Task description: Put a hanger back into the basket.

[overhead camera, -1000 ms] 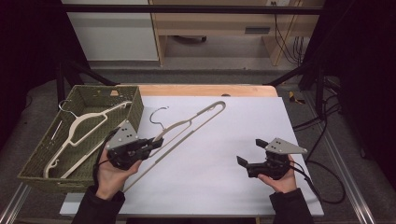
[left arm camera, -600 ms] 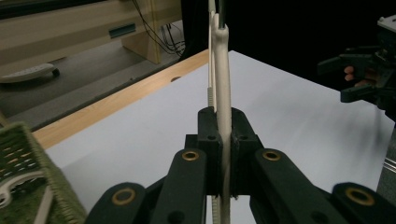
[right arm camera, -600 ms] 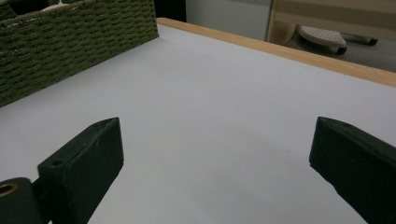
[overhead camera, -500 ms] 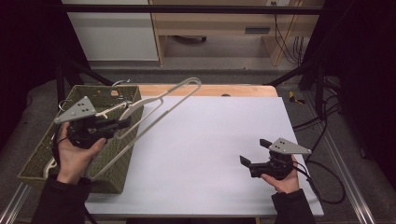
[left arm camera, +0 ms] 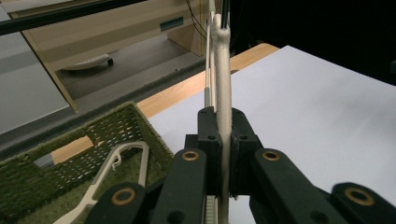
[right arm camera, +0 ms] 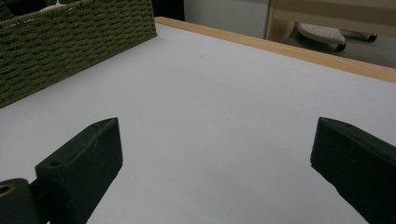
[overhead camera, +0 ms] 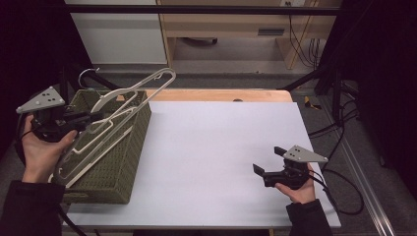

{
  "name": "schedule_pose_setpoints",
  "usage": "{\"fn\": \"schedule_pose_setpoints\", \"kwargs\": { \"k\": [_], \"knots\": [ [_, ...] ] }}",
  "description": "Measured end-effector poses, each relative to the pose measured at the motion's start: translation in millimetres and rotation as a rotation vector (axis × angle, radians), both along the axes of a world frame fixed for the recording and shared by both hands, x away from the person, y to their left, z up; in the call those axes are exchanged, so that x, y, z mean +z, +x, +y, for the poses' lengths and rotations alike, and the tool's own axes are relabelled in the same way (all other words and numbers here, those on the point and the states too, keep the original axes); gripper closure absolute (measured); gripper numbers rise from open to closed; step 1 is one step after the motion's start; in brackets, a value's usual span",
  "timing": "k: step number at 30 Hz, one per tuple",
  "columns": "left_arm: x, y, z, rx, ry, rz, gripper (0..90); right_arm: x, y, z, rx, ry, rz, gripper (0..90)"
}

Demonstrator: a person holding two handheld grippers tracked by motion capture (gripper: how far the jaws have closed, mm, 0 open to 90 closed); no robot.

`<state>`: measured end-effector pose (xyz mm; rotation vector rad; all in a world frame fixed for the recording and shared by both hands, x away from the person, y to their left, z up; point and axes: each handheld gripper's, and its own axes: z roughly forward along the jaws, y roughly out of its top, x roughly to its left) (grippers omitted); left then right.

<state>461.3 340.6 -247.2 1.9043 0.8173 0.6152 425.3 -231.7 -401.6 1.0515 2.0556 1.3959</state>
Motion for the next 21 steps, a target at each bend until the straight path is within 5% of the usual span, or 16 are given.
{"fn": "schedule_pose_setpoints", "kwargs": {
  "k": [4,14,21],
  "knots": [
    [-3.8,6.5,12.0,-0.028,0.017,-0.004,85.5,-0.3,0.2,0.0,0.000,0.000,0.002,3.0],
    [-23.5,27.2,45.2,0.070,0.049,0.056,85.5,-1.0,0.4,0.1,0.001,-0.002,0.008,3.0],
    [-39.2,38.1,72.5,0.141,0.034,0.080,85.5,-1.6,0.9,0.3,0.000,-0.009,0.006,3.0]
  ]
}}
